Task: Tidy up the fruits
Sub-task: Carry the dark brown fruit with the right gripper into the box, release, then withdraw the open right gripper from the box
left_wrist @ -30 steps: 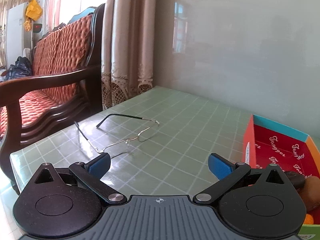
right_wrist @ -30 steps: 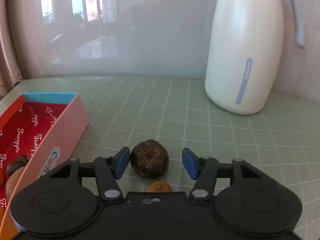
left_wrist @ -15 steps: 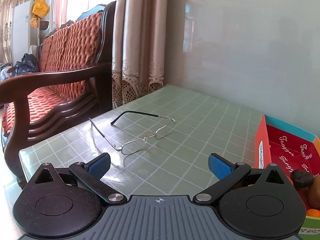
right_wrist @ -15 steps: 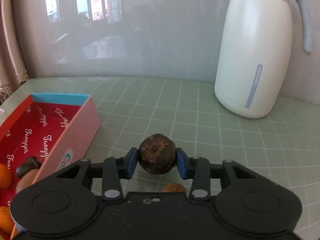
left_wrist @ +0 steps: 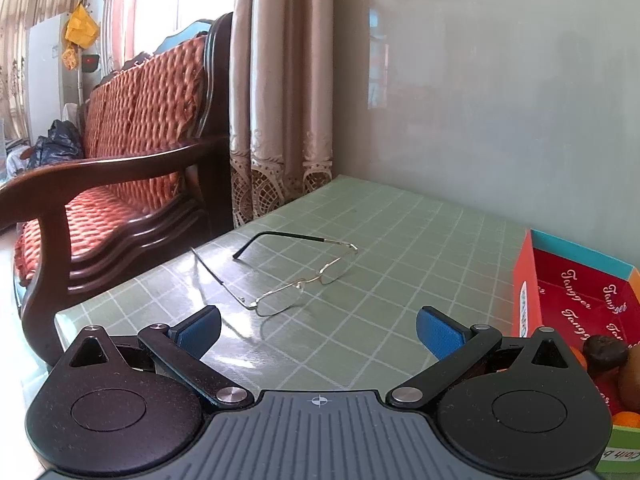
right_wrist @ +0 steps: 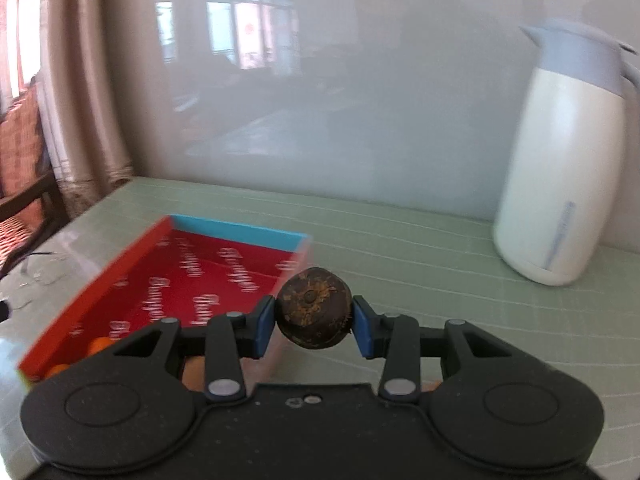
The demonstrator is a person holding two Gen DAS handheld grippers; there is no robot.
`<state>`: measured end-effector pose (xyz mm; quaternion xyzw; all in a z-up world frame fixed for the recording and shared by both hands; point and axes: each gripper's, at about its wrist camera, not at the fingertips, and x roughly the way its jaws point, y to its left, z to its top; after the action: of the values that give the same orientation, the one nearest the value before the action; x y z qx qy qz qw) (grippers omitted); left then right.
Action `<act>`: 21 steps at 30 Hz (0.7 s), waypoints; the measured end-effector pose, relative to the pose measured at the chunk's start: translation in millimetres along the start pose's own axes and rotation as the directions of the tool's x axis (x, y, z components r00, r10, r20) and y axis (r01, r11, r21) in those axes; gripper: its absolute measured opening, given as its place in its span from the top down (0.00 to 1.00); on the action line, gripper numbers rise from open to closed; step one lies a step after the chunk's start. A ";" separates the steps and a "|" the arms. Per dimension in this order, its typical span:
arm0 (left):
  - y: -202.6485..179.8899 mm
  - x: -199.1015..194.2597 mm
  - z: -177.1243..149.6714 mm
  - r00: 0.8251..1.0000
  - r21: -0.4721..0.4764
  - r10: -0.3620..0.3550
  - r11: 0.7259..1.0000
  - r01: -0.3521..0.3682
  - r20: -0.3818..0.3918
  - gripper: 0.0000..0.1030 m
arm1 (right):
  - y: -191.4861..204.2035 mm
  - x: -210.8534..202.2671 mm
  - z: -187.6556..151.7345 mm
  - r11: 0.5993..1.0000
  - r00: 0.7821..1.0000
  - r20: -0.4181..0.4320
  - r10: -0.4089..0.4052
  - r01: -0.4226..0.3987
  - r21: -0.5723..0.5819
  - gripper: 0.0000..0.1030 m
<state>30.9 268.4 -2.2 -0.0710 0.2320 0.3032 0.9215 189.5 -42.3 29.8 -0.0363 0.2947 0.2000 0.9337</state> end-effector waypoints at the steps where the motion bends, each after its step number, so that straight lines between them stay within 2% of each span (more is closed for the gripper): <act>1: 0.6 0.1 -0.9 1.000 0.004 0.003 1.000 -0.003 -0.001 0.00 | 8.2 -0.9 -0.4 1.000 1.000 0.004 0.018 -0.018 -0.014 0.62; 11: 11.5 2.6 -4.3 0.999 0.014 0.032 0.999 -0.032 -0.015 0.00 | 82.7 5.2 -11.0 0.980 0.989 -0.022 0.145 -0.146 -0.132 0.62; 13: 12.1 3.3 -4.5 0.999 0.011 0.034 0.999 -0.033 -0.018 0.00 | 92.9 7.1 -14.5 0.975 0.987 -0.033 0.158 -0.162 -0.153 0.58; 15: 11.8 3.4 -4.7 0.999 0.012 0.032 0.999 -0.032 -0.019 0.00 | 98.0 5.9 -18.3 0.972 0.988 -0.022 0.150 -0.152 -0.177 0.36; 17: 10.8 2.4 -4.8 0.999 0.014 0.028 1.000 -0.028 -0.016 0.00 | 94.0 1.3 -17.8 0.977 0.990 0.002 0.138 -0.135 -0.167 0.35; 21: 7.4 0.1 -4.3 1.000 0.018 0.017 1.000 -0.017 -0.011 0.00 | 68.4 -3.2 -10.3 0.992 0.993 0.035 0.110 -0.107 -0.073 0.35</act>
<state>25.0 273.3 -5.9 -0.0625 0.2403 0.3086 0.9182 154.7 17.4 26.5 -0.0492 0.2707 0.2616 0.9251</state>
